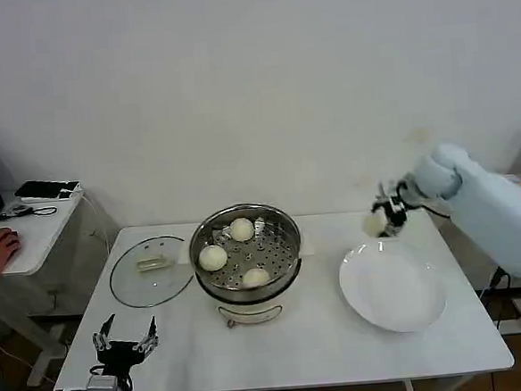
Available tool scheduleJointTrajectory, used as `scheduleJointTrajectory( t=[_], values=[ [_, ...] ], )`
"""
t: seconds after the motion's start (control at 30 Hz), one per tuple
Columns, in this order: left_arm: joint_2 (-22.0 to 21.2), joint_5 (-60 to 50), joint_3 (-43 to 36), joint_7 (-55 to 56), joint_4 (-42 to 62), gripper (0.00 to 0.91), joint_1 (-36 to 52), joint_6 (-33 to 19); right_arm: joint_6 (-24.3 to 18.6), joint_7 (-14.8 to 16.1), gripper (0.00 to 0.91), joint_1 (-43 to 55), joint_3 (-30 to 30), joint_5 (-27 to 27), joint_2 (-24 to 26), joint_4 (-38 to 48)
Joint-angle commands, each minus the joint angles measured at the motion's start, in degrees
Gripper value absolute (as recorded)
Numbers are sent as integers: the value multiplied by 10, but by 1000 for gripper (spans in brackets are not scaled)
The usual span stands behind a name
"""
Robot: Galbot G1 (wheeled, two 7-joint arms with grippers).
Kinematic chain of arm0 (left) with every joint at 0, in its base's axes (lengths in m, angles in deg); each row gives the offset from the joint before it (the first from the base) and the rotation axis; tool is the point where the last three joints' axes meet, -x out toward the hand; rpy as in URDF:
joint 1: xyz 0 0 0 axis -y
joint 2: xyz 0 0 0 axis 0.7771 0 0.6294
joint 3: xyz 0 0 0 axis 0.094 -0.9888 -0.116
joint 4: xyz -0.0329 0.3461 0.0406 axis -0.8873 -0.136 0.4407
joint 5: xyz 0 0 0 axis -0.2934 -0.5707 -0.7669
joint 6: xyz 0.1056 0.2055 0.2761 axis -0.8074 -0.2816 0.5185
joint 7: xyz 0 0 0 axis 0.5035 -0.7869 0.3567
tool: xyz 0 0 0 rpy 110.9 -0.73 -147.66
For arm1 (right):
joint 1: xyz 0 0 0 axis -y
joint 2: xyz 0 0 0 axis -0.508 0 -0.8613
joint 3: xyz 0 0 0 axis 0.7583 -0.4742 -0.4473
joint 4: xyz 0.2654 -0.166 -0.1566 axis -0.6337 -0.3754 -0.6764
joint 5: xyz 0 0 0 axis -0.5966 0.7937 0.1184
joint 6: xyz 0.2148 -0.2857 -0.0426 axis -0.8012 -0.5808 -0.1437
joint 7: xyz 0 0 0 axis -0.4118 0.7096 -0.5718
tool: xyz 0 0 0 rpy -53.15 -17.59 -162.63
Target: Take steamed baozi put them in steamer then cover it.
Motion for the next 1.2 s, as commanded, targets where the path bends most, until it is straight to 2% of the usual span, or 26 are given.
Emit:
scheduleJointTrajectory(
  t=[0.03,0.27,0.47,0.87,1.2],
  values=[
    [-1,-1,-1,0,-13,907,-1,0,53,7,756,166,-105,-150,-64,-45],
    [0,-1,-9,1,-25,907,-9,0,81,-3,756,194,-136,-207,-128,-17],
    [-2,-1,-8,1,-30,907,-6,0,97,-12,756,205,-156,-229,-173,4],
    [-3,0,-11,-2,-32,907,0,2,103,-22,756,200,-179,-241,-230,46],
    [-3,4,-9,-1,-28,907,6,2,99,-23,756,179,-190,-227,-251,78]
  ],
)
